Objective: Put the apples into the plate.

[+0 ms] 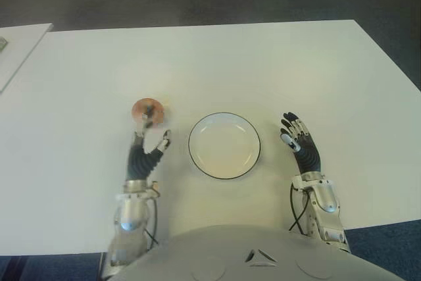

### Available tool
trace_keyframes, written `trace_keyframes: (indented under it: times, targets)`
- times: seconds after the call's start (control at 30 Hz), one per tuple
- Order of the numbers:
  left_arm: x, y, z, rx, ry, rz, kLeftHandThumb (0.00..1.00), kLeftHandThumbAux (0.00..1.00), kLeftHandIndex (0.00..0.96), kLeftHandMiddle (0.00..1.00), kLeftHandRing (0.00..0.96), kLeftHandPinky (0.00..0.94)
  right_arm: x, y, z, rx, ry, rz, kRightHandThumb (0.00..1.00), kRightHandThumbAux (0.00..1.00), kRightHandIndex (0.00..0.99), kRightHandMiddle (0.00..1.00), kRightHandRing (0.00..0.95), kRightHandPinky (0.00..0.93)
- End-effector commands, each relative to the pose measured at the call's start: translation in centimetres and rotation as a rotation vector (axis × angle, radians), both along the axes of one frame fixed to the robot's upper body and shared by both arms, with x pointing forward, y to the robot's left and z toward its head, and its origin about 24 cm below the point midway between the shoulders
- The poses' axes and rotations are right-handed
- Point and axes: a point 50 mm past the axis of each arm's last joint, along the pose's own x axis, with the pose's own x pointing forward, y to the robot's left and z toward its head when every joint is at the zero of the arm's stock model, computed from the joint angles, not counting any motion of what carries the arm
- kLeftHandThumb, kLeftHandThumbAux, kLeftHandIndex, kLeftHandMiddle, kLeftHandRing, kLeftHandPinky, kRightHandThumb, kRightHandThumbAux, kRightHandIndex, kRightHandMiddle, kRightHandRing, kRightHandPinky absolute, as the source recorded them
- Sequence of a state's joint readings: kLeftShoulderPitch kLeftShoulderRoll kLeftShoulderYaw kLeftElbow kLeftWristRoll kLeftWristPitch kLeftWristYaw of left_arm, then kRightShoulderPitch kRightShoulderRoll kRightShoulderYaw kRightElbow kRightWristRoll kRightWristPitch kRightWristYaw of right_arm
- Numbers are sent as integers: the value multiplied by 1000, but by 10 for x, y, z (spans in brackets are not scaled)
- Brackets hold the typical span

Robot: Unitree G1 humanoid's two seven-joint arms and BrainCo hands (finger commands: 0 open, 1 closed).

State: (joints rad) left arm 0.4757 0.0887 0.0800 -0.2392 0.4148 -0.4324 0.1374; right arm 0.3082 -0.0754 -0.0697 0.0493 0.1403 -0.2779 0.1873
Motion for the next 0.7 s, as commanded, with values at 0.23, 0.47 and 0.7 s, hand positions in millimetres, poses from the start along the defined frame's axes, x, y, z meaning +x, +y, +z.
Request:
trace_keyframes:
  times: [0.23,0.47,0.7]
  targets:
    - [24,29,66,693,-109,96,306,441,92,90,77,75,4,3,-13,4,49,13,166,529,77,102,58,61]
    - [28,40,97,890,-84,109,340,370,114,99,80,95,4,2,-20,14,67,11,168,541,67,94,52,45]
    - [44,44,104,1028,-29,91,343,347,125,95,76,93,4,3,-23,20,65,11,164,548,70,88,48,31]
